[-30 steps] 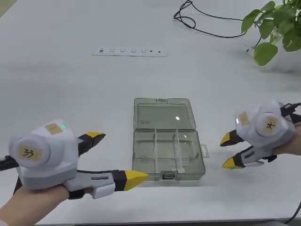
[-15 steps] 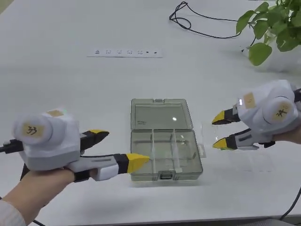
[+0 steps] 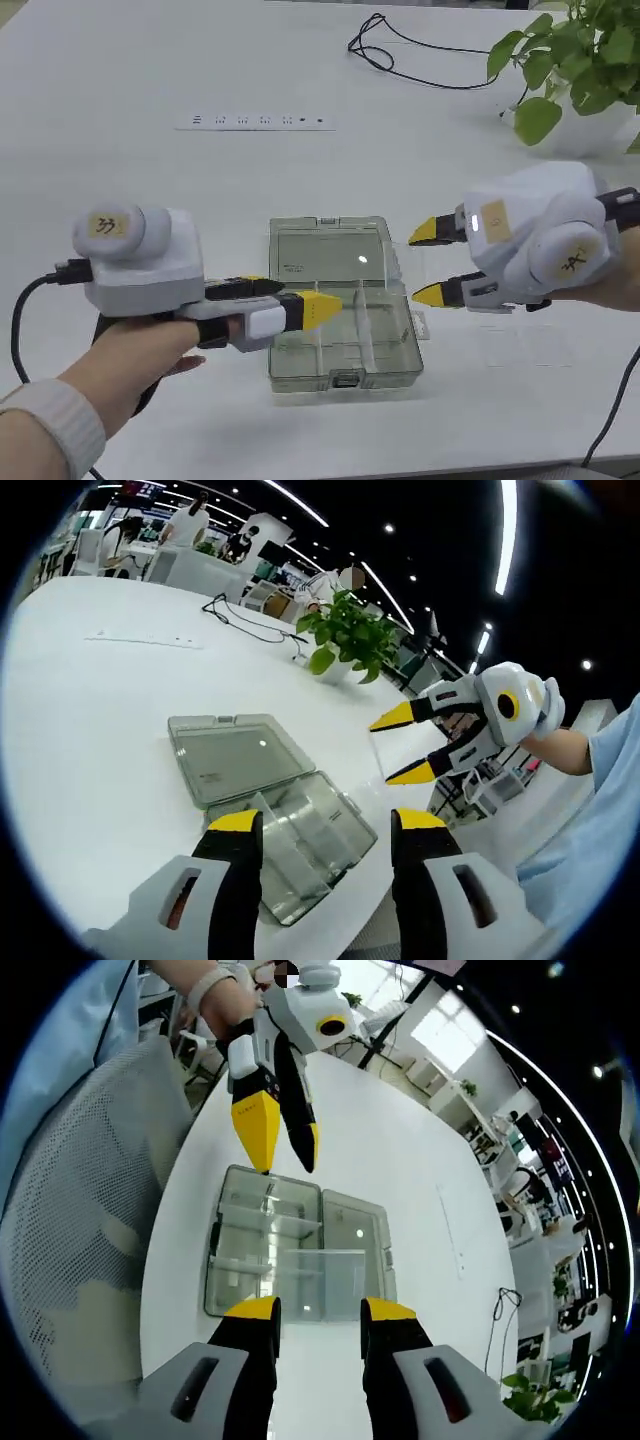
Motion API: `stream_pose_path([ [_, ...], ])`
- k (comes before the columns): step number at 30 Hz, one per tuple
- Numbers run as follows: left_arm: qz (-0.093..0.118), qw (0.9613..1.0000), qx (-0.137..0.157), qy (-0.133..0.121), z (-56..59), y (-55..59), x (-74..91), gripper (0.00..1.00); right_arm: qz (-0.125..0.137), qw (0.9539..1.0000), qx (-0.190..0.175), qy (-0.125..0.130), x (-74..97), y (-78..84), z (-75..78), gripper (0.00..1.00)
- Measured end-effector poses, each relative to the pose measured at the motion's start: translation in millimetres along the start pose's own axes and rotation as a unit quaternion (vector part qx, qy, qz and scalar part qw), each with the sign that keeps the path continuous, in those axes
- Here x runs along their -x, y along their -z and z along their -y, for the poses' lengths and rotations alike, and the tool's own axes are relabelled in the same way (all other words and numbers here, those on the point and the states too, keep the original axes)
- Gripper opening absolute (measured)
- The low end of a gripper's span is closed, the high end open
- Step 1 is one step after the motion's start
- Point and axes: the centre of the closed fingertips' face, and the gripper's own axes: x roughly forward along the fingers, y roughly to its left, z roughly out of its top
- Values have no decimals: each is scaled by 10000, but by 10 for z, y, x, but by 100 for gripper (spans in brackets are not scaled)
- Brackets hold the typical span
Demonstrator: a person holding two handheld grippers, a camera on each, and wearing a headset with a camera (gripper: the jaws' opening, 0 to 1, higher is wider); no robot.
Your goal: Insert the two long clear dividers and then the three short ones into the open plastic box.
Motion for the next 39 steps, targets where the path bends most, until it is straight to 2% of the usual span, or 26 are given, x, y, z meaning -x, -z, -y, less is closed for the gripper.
stream_pose_path([
  [3, -98, 9994, 226, 237, 103, 5, -69, 43, 56, 9999, 129, -52, -40, -94, -22, 32],
  [6, -150, 9987, 350, 327, 157, 3, -125, 38, 80, 9997, 199, -66, -81, -152, -22, 32],
  [8, -112, 9975, 538, 441, 201, -18, -158, 35, 100, 9996, 245, -90, -106, -193, -30, 32],
  [10, -113, 9963, 644, 561, 249, -25, -173, 28, 95, 9994, 328, -95, -133, -221, -36, 32],
  [12, -124, 9958, 696, 583, 266, -24, -183, 21, 109, 9993, 348, -117, -146, -241, -41, 32],
  [15, -149, 9956, 733, 566, 269, -14, -206, 19, 134, 9991, 390, -132, -159, -269, -44, 32],
  [20, -201, 9951, 807, 527, 249, 17, -223, 8, 141, 9988, 449, -162, -171, -298, -56, 32],
  [25, -143, 9939, 918, 590, 261, 5, -222, 1, 164, 9986, 472, -175, -170, -333, -69, 32],
  [29, -138, 9925, 1004, 678, 292, 5, -218, 0, 151, 9985, 499, -189, -178, -337, -77, 32],
  [35, -168, 9922, 949, 796, 316, 27, -196, 0, 196, 9981, 526, -239, -155, -353, -111, 32],
  [39, -165, 9926, 809, 895, 336, 32, -178, 0, 266, 9979, 505, -289, -147, -372, -107, 35],
])
